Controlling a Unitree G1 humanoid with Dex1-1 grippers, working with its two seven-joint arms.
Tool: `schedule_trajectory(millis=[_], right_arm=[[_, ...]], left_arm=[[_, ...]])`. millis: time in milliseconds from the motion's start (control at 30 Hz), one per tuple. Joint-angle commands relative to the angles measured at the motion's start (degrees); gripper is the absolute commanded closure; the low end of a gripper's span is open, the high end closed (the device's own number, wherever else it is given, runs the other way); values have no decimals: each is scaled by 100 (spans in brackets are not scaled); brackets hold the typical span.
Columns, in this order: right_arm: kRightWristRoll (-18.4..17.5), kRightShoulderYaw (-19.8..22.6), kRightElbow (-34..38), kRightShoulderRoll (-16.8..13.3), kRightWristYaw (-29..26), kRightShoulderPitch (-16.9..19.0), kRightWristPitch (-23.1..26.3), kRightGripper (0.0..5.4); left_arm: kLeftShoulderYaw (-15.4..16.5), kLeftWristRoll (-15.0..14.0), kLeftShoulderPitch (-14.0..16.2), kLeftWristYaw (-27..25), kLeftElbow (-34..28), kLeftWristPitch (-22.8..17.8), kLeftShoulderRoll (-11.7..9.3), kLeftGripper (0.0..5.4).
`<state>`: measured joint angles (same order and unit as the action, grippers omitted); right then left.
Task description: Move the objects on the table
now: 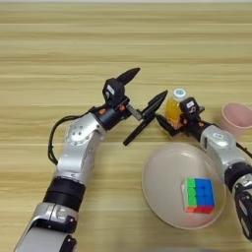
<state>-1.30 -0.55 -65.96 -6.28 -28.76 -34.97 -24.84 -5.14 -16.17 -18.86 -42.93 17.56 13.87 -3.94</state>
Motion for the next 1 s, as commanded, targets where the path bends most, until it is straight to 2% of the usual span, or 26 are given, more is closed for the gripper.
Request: schedule_trajectory(millis=[33, 533, 800, 1000], right_arm=[[35, 37, 61, 12, 52, -62, -111, 2], [-166, 131, 1212, -7, -81, 308, -196, 2], [-309, 69, 2296, -18, -218, 583, 86, 2], [-338, 28, 2823, -33, -233, 751, 316, 2]], left_arm=[[5, 23, -70, 20, 52, 39, 9, 0], [0, 15, -28, 17, 6, 39, -2, 0], [-5, 23, -31, 25, 22, 43, 5, 0], [-8, 27, -32, 26, 32, 53, 10, 0]])
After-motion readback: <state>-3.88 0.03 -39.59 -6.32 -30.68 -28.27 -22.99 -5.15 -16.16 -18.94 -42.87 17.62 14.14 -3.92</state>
